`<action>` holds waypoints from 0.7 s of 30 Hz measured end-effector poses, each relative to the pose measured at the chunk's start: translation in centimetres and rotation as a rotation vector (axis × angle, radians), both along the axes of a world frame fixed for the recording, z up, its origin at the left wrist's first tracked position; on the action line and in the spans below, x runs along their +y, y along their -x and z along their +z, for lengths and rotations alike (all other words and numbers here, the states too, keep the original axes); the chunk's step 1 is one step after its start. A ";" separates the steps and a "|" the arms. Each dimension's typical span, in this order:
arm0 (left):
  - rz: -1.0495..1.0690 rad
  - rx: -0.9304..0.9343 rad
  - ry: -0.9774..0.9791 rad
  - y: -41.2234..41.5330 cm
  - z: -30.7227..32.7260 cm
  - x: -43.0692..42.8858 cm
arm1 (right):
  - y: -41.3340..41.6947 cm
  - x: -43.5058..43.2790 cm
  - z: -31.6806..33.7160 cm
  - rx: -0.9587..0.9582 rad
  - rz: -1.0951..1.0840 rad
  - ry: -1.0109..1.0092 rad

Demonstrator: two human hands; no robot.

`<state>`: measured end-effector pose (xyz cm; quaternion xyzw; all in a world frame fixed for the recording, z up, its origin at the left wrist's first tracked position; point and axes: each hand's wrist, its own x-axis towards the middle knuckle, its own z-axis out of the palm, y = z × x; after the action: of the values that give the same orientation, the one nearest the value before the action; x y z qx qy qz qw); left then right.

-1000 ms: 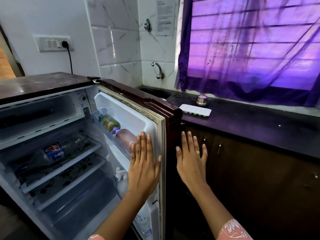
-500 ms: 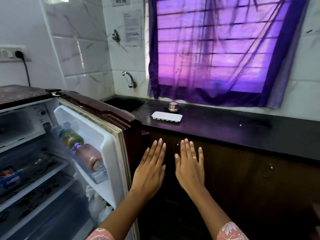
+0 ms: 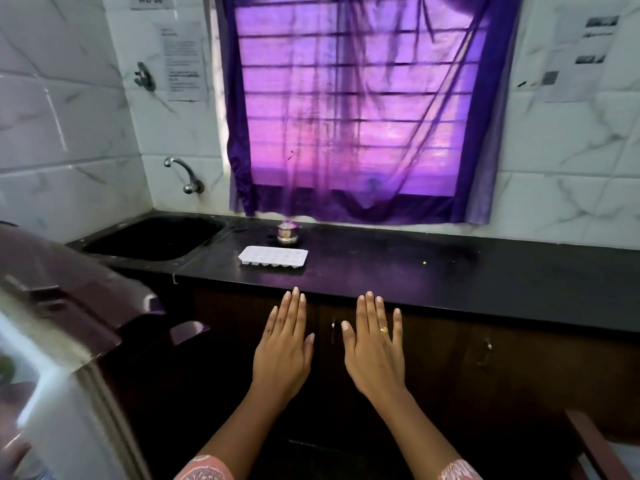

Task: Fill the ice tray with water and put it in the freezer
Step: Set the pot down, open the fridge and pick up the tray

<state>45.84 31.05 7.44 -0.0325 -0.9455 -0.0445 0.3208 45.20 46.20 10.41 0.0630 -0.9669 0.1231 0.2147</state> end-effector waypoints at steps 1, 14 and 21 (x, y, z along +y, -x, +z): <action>0.002 -0.008 -0.008 1.4 -0.3 -0.1 | 1.2 0.0 -0.1 -0.004 -0.006 -0.002; 0.027 -0.004 -0.104 20.5 0.4 -1.4 | 18.9 -1.2 0.9 0.060 0.044 -0.045; 0.041 0.060 -0.130 28.2 0.7 -3.5 | 26.3 -2.6 2.8 0.060 0.117 0.006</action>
<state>17.62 27.55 8.13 0.0065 -0.9311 -0.0983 0.3513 18.91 43.61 13.19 0.1222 -0.9543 0.1362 0.2361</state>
